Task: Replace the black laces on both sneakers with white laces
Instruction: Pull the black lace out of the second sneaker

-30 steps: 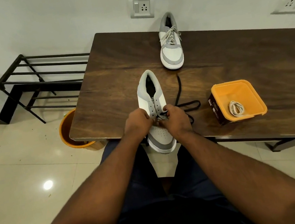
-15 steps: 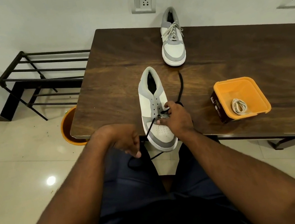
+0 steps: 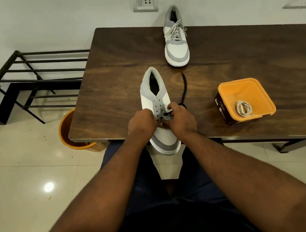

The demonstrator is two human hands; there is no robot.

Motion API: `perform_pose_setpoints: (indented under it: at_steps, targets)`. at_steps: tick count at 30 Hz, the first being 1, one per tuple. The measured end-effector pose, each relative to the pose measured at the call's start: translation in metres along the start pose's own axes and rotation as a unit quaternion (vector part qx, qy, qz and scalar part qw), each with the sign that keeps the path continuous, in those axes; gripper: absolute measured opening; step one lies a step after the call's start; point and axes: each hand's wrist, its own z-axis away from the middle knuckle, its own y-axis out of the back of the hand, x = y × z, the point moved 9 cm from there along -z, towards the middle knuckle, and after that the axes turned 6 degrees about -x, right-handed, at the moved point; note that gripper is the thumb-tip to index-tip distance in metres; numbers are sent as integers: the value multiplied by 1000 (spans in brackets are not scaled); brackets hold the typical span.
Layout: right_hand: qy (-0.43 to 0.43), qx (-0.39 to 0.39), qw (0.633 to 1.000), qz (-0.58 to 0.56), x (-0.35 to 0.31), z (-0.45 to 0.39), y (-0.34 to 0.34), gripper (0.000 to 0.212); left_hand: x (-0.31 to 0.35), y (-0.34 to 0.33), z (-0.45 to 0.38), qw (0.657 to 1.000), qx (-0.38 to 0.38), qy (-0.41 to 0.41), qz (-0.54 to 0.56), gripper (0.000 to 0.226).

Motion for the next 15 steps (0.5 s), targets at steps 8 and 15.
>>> perform_pose_setpoints:
  at_steps: [8,15]
  targets:
    - [-5,-11,1000,-20,5,-1,-2,57,7,-13,23,962,-243,-61,-107,20]
    - [-12,-9,999,-38,8,0,-4,57,-13,-3,53,920,-384,-38,-62,4]
